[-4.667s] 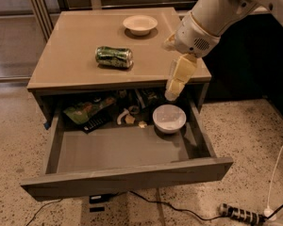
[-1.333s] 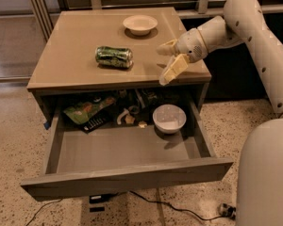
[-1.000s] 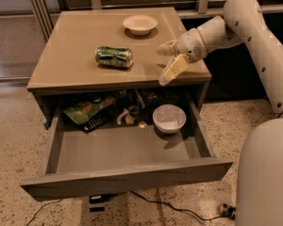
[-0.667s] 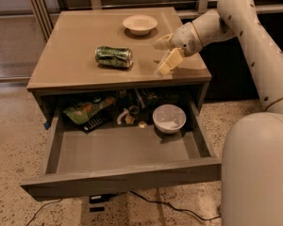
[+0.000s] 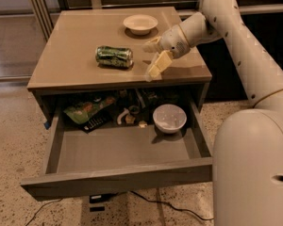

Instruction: Place green can into top drawer

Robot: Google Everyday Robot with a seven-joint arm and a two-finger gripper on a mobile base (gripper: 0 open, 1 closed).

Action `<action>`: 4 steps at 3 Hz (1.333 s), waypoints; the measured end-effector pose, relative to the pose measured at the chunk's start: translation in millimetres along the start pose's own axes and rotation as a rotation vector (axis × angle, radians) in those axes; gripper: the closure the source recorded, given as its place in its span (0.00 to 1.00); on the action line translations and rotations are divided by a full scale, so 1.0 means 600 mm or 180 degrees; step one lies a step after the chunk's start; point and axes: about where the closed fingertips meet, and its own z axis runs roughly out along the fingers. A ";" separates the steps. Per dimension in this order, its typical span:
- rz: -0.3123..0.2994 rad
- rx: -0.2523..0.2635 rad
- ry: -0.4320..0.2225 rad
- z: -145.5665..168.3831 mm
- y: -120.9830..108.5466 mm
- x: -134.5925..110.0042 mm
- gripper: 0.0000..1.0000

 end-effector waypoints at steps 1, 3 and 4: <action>-0.0118 -0.0227 0.0025 0.061 0.010 -0.022 0.00; -0.0066 -0.0119 -0.0033 0.071 -0.031 -0.022 0.00; -0.0066 -0.0119 -0.0034 0.072 -0.031 -0.022 0.00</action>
Offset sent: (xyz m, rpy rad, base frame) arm -0.0070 0.0334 -0.0072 -0.0036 0.0063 0.0727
